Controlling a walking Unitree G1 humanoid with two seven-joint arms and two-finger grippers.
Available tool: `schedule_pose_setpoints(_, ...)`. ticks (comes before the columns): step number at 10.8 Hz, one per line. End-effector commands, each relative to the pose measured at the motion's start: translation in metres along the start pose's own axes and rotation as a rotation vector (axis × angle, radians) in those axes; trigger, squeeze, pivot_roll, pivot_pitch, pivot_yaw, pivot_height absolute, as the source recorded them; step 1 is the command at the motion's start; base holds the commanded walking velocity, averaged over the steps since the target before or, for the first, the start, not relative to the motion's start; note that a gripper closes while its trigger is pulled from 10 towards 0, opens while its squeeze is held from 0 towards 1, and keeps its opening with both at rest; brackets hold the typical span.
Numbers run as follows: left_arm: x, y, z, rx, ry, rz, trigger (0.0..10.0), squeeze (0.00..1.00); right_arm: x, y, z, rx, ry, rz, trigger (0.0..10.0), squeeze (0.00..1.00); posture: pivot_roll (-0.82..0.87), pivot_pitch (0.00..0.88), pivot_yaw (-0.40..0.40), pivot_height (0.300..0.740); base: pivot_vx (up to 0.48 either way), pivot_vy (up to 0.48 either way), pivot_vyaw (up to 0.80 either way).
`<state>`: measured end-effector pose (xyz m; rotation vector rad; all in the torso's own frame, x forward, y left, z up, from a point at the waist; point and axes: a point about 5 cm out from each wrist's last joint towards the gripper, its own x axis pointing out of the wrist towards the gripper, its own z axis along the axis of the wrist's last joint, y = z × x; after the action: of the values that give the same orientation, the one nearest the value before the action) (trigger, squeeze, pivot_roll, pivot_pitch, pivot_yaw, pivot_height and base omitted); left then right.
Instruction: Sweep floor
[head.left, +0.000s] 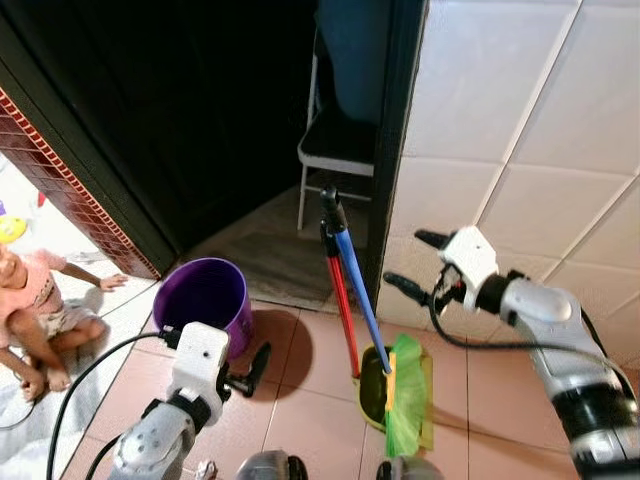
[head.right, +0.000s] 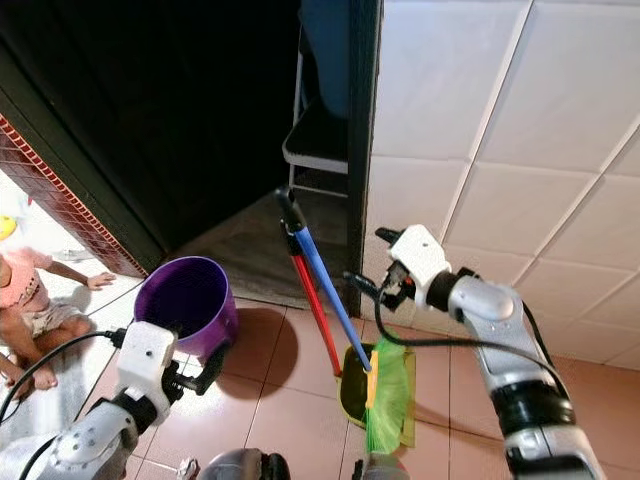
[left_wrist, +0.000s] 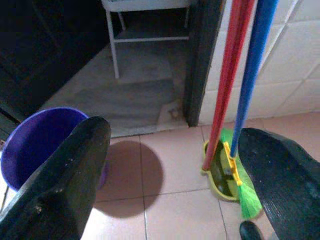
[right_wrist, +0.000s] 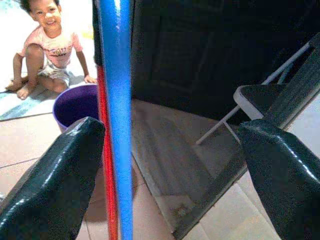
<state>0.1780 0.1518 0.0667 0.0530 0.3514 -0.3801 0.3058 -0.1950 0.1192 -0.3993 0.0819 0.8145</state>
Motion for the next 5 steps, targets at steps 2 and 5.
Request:
schedule_pose_setpoints(2,-0.0105,0.0047,0.0009,0.011,0.018,0.005,10.0,0.0,0.0065,-0.0002,0.004,-0.015,-0.018,0.024,10.0,0.0,0.05,0.138,0.127,0.74,0.0,0.0,0.0)
schedule_pose_setpoints(5,-0.0153,0.0047,-0.0001,0.011,0.034,-0.001,10.0,0.0,0.0127,0.0017,0.0063,-0.01,-0.036,0.065,10.0,0.0,0.06,0.145,0.127,0.74,0.0,0.0,0.0)
